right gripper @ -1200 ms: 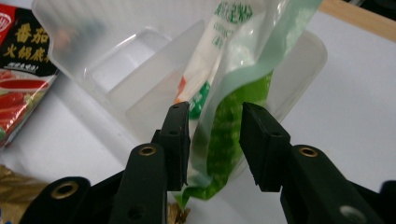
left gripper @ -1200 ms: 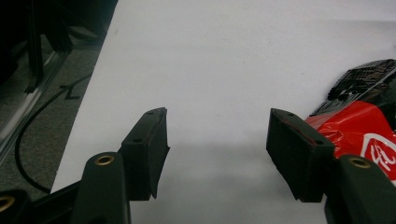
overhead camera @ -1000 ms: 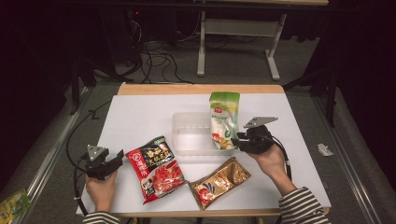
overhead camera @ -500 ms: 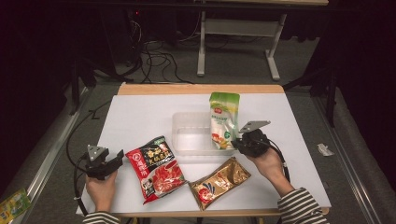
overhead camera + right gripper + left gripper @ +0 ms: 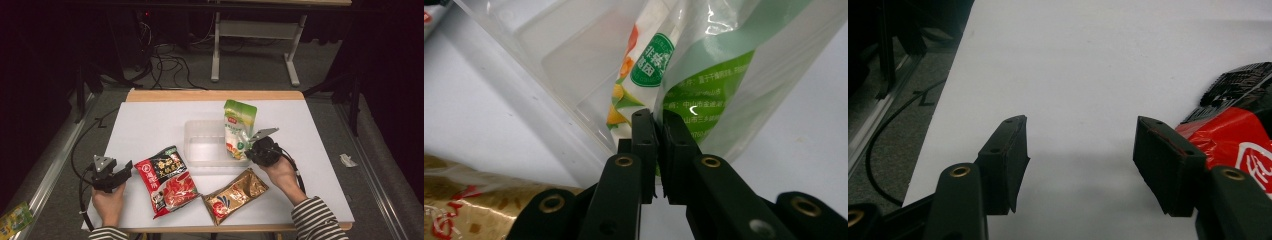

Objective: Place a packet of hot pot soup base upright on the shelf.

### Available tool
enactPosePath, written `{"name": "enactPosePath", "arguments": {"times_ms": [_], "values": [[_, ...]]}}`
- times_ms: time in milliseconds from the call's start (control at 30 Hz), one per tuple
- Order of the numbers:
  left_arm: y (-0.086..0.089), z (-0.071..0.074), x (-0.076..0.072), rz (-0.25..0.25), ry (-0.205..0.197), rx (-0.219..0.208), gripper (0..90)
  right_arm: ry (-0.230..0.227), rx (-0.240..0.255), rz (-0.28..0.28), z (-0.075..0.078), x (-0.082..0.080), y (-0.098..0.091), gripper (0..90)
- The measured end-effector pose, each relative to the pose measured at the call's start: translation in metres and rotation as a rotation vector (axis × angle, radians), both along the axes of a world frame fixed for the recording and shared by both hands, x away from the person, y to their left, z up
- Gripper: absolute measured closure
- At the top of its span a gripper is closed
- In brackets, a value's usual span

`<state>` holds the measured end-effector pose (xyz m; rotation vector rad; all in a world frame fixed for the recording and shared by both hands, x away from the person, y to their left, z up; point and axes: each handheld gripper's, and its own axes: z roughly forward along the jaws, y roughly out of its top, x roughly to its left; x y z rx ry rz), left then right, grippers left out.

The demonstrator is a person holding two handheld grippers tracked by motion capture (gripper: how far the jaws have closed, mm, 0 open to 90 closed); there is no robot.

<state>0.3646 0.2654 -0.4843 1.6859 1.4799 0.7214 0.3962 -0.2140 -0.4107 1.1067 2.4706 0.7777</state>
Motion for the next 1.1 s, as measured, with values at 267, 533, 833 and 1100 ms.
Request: {"name": "enactPosePath", "arguments": {"times_ms": [267,533,833,1100], "values": [[0.000,0.000,0.000,0.000,0.000,0.001,39.2,0.021,0.006,-0.015,-0.015,0.005,0.003,88.5],[0.000,0.000,0.000,0.001,0.000,-0.001,39.1,0.000,0.041,-0.016,-0.009,0.000,0.003,78.6],[0.000,0.000,0.000,0.002,-0.003,-0.004,39.0,-0.067,0.111,-0.067,0.008,0.002,-0.001,73.4],[0.000,0.000,0.000,-0.001,-0.001,-0.001,39.0,-0.060,0.141,-0.070,0.006,0.005,-0.004,88.2]]}}
